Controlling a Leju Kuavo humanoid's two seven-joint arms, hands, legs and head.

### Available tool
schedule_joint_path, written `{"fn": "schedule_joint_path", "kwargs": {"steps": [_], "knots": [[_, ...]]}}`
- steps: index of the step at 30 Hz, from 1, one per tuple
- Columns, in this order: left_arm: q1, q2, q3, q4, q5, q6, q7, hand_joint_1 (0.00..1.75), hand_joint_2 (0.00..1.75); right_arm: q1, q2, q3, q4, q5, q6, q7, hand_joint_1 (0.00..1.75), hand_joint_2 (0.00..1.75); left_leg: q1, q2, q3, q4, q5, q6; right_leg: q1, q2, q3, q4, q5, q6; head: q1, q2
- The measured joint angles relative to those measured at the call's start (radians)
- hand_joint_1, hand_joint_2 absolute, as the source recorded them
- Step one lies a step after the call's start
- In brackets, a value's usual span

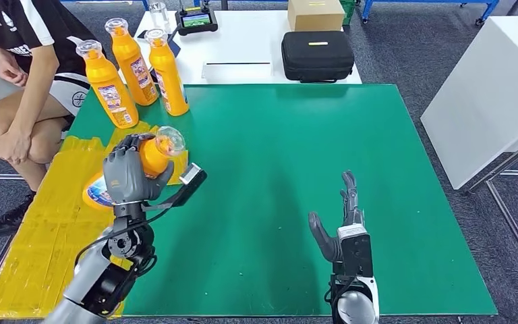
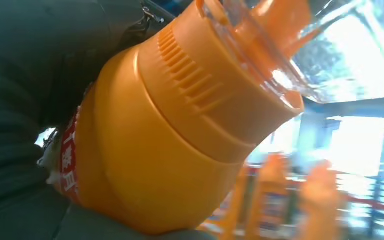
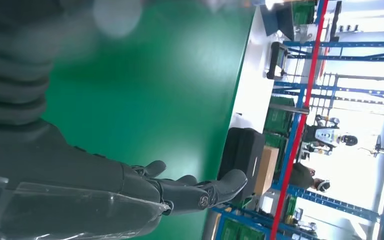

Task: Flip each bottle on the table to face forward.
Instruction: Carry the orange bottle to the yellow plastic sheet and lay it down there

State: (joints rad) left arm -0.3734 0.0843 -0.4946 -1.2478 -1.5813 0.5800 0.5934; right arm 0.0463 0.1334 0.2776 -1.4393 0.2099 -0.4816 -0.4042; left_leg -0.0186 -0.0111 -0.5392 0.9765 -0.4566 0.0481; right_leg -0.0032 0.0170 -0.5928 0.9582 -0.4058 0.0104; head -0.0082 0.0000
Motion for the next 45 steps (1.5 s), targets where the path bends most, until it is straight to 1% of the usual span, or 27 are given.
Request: {"fn": "schedule_joint_path", "kwargs": {"steps": [1,2,4,6,9,11,16,22,23,26,27,35,44,45], "knots": [[-0.029,0.026,-0.054,0.023,0.005,-0.024,0.046,1.75,1.75,0.000,-0.001,-0.002,-0.002,0.000,0.005,-0.001,0.00,1.75,0.000,-0.001,0.000,0.000,0.000,0.000,0.000,0.000,0.000,0.000,0.000,0.000,0.000,0.000],[-0.056,0.051,-0.108,0.050,0.007,-0.049,0.073,1.75,1.75,-0.001,-0.002,-0.003,-0.002,-0.001,0.010,-0.003,0.00,1.75,0.000,-0.001,0.000,0.000,0.001,-0.001,0.000,-0.001,0.001,0.000,0.000,0.000,0.000,0.000],[-0.099,0.087,-0.197,0.103,0.011,-0.089,0.091,1.75,1.75,-0.002,-0.002,-0.003,-0.003,-0.002,0.019,-0.007,0.00,1.75,0.000,0.001,0.000,0.000,0.001,-0.001,0.000,0.000,0.001,0.001,0.000,0.000,0.000,0.000],[-0.132,0.109,-0.265,0.156,0.012,-0.117,0.097,1.75,1.75,-0.005,-0.003,-0.003,-0.002,-0.003,0.025,-0.010,0.00,1.75,0.000,0.001,0.000,0.000,0.001,-0.001,0.000,0.000,0.001,0.001,0.001,0.000,0.000,0.000],[-0.178,0.126,-0.337,0.244,0.012,-0.172,0.101,1.75,1.75,-0.018,-0.004,-0.003,-0.001,-0.007,0.027,-0.015,0.00,1.75,0.000,0.001,0.000,0.000,0.001,-0.001,0.000,0.000,0.000,0.001,0.001,0.000,0.000,0.000],[-0.201,0.130,-0.367,0.306,0.012,-0.193,0.101,1.75,1.75,-0.027,-0.004,-0.004,0.002,-0.010,0.029,-0.017,0.00,1.75,0.000,0.001,0.000,0.000,0.001,-0.001,0.000,0.000,0.000,0.001,0.001,0.000,0.000,0.000],[-0.213,0.111,-0.397,0.473,0.012,-0.185,0.075,1.75,1.75,-0.040,-0.004,-0.004,0.015,-0.016,0.041,-0.019,0.00,1.75,0.000,0.001,-0.001,0.000,0.001,-0.001,0.000,0.000,-0.001,0.001,0.000,0.000,0.000,0.000],[-0.216,0.088,-0.413,0.583,0.012,-0.203,0.079,1.75,1.75,-0.045,-0.004,-0.004,0.029,-0.020,0.043,-0.019,0.00,1.75,0.000,0.001,-0.001,0.000,0.001,-0.001,0.000,0.000,-0.001,0.001,0.000,0.000,0.000,0.000],[-0.216,0.084,-0.415,0.596,0.012,-0.208,0.081,1.65,1.75,-0.045,-0.004,-0.004,0.031,-0.022,0.043,-0.019,0.00,1.75,0.000,0.001,-0.001,0.000,0.001,-0.001,0.000,0.000,-0.001,0.001,0.000,0.000,0.000,0.000],[-0.217,0.073,-0.415,0.628,0.013,-0.210,0.075,0.34,1.75,-0.045,-0.004,-0.004,0.038,-0.025,0.044,-0.020,0.00,1.75,0.000,0.001,-0.001,0.000,0.001,-0.001,0.000,0.000,0.000,0.001,0.000,0.000,0.000,0.000],[-0.218,0.070,-0.412,0.635,0.013,-0.205,0.071,0.00,1.75,-0.045,-0.004,-0.004,0.040,-0.026,0.044,-0.020,0.00,1.75,0.000,0.001,-0.001,0.000,0.001,-0.001,0.000,0.000,0.000,0.001,0.000,0.000,0.000,0.000],[-0.214,0.050,-0.397,0.676,0.013,-0.138,0.070,0.00,1.75,-0.044,-0.003,-0.004,0.060,-0.030,0.045,-0.020,0.00,1.75,0.000,0.000,-0.001,0.000,0.001,-0.001,0.000,0.000,0.000,0.001,0.000,0.000,0.000,0.000],[-0.210,0.039,-0.407,0.683,0.012,-0.063,0.099,0.00,1.75,-0.047,-0.003,-0.004,0.071,-0.038,0.045,-0.020,0.00,1.75,0.000,0.000,-0.001,0.000,0.001,-0.001,0.000,0.000,0.000,0.001,0.000,0.000,0.000,0.000],[-0.210,0.039,-0.406,0.680,0.012,-0.041,0.101,0.00,1.31,-0.048,-0.003,-0.004,0.072,-0.040,0.045,-0.020,0.00,1.75,0.000,0.000,-0.001,0.000,0.001,-0.001,0.000,0.000,0.000,0.001,0.000,0.000,0.000,0.000]]}}
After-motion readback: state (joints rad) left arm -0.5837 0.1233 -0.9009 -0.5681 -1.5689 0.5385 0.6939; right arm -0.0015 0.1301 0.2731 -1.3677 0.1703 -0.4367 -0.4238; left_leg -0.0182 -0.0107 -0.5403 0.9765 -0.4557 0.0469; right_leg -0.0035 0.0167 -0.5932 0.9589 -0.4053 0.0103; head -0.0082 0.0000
